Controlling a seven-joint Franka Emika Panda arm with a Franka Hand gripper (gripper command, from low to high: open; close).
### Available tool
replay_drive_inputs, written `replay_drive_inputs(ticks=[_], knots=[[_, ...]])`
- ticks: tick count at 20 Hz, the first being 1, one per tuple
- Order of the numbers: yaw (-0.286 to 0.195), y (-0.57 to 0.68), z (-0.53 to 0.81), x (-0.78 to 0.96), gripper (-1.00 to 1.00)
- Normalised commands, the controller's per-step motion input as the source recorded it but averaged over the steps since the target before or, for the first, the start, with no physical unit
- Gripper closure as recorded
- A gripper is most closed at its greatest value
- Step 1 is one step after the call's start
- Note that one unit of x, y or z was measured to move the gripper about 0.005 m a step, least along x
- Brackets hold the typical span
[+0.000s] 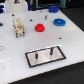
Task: Insert the blue gear onto the right peg, followed by the red gear
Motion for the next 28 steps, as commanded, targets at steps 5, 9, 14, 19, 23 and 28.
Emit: replay_drive_inputs(ticks=[5, 9, 14, 19, 23, 28], knots=[[0.000, 0.48, -0.11, -0.60, -1.00], [0.000, 0.47, -0.17, -0.64, -1.00], [0.000, 0.49, -0.27, -0.66, -1.00], [0.000, 0.45, -0.34, -0.61, -1.00], [0.000, 0.41, -0.39, -0.55, -1.00], [0.000, 0.41, -0.40, -0.50, -1.00]])
